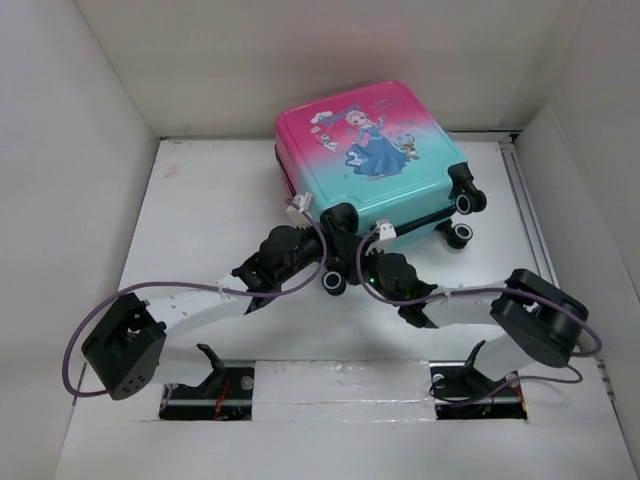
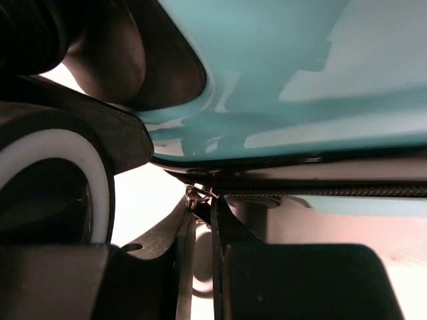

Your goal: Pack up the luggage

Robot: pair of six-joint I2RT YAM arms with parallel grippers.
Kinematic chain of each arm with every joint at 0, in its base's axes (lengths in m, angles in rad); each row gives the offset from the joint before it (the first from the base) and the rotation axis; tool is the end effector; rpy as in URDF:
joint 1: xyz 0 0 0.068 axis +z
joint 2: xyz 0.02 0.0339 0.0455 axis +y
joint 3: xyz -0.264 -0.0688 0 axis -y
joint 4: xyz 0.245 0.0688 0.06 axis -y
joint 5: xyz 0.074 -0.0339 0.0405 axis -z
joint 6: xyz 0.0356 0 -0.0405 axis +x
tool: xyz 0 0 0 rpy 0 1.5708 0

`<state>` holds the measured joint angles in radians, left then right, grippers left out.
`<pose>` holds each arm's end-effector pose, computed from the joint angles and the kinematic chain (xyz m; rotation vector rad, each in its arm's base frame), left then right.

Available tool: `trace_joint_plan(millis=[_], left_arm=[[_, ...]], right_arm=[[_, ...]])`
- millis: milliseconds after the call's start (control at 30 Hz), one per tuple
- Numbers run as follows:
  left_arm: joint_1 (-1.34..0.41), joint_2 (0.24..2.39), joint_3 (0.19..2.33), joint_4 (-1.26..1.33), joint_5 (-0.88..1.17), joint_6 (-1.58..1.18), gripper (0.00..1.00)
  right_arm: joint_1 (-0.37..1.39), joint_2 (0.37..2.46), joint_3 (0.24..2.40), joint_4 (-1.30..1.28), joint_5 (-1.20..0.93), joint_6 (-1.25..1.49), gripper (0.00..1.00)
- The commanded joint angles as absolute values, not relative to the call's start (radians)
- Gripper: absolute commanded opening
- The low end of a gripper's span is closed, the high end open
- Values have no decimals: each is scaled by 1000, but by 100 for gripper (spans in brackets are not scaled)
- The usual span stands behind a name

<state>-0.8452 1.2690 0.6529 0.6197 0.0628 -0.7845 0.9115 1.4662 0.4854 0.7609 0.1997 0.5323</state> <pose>0.1879 -0.2152 0.2734 0.1070 1.7267 -1.3000 0.1801 0.2208 0.1821 -0.2043 1.8579 0.8463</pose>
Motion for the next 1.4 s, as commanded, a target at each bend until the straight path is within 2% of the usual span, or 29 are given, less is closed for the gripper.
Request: trace_joint_plan(millis=[0, 133, 300, 367, 500, 633, 933, 1000, 1133, 1233, 1267, 1333, 1367], left_arm=[[-927, 1295, 844, 1077, 196, -919, 0], [-927, 1276, 793, 1126, 186, -942, 0], [-927, 1180, 738, 1106, 63, -891, 0], [-927, 1169, 729, 1136, 51, -902, 0], [-948, 1265, 790, 1202, 92, -983, 0], [-948, 1402, 877, 1297, 118, -1090, 0], [-1023, 1551, 1009, 1373, 8, -1077, 0], [-1023, 1560, 1009, 1410, 20, -1095, 0], [-1063, 1503, 1000, 1348, -23, -1017, 0], [-1063, 1468, 979, 1359, -12, -1017, 0], [-1063, 1459, 970, 1341, 0, -1017, 0], [-1063, 1430, 948, 1295, 0, -1017, 0], [-1063, 1418, 939, 1273, 0, -1005, 0]], right_arm=[[1138, 1555, 601, 1130, -97, 480, 0], [1147, 1550, 503, 1362, -35, 523, 0], [1147, 1450, 261, 1590, 180, 557, 1], [1147, 1439, 245, 1640, 199, 557, 0], [1131, 1498, 365, 1536, 178, 534, 0], [1131, 1741, 437, 1812, 196, 604, 0], [1220, 1914, 656, 1774, 224, 458, 0], [1247, 1902, 689, 1706, 271, 396, 0], [1247, 1902, 678, 1790, 284, 383, 0], [1247, 1928, 687, 1806, 200, 394, 0], [1247, 1928, 687, 1805, 187, 405, 1], [1273, 1904, 619, 1805, 187, 405, 10], [1282, 1887, 588, 1805, 216, 405, 24]])
